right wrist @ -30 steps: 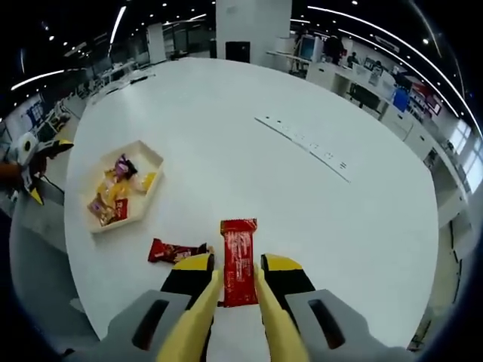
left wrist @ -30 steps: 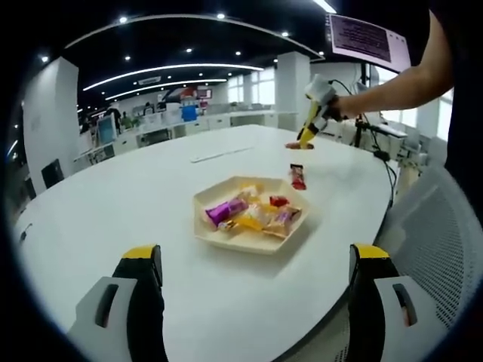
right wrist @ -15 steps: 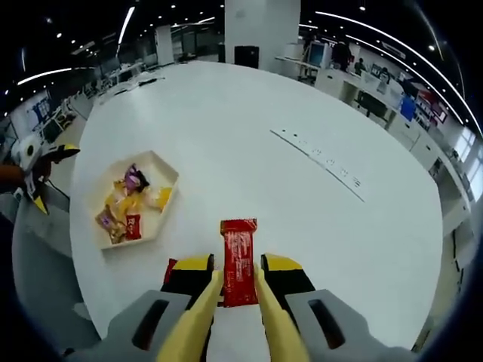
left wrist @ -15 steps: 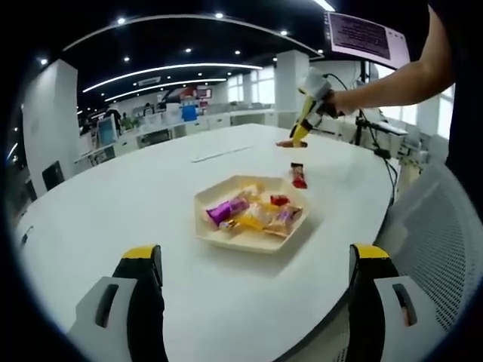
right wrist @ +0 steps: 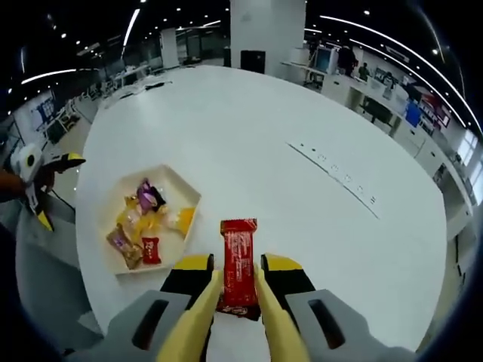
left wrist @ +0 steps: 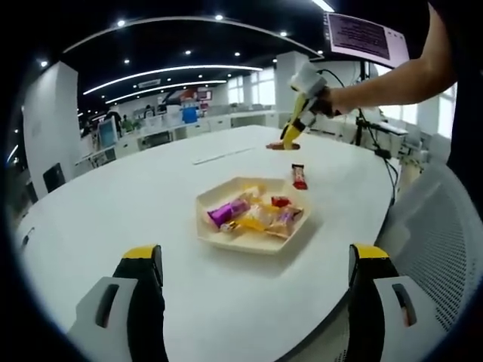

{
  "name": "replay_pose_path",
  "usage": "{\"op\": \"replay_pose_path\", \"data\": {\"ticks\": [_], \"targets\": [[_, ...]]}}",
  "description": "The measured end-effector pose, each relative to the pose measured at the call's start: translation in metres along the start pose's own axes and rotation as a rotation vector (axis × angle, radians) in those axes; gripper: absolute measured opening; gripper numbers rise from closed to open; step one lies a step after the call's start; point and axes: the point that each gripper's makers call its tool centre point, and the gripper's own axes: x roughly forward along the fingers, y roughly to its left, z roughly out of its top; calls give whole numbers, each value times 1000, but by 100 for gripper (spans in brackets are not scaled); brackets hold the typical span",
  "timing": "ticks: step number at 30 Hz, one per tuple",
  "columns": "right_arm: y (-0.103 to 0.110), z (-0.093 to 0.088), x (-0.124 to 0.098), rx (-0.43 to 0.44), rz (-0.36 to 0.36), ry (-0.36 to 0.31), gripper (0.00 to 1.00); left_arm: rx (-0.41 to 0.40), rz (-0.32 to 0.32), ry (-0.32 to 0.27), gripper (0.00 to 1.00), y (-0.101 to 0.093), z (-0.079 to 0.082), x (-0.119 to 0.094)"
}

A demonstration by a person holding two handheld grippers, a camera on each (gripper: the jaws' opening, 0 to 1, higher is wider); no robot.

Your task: Place the target food into the container with the food tongs after gripping and lifting it, then release it inside without dropping or visibly crushing the food.

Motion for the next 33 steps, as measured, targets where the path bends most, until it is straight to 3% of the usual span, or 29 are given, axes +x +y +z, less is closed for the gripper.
{"op": "replay_pose_path", "data": {"ticks": [24, 28, 33], "targets": [[66, 52, 10, 6, 47, -51, 24, 8, -20, 0, 98, -3, 0, 1], [80, 55, 13, -25, 67, -49, 24, 9, -21, 1, 98, -3, -1, 1], [81, 57, 14, -14, 68, -48, 24, 11, -21, 1, 98, -3, -1, 1]]}}
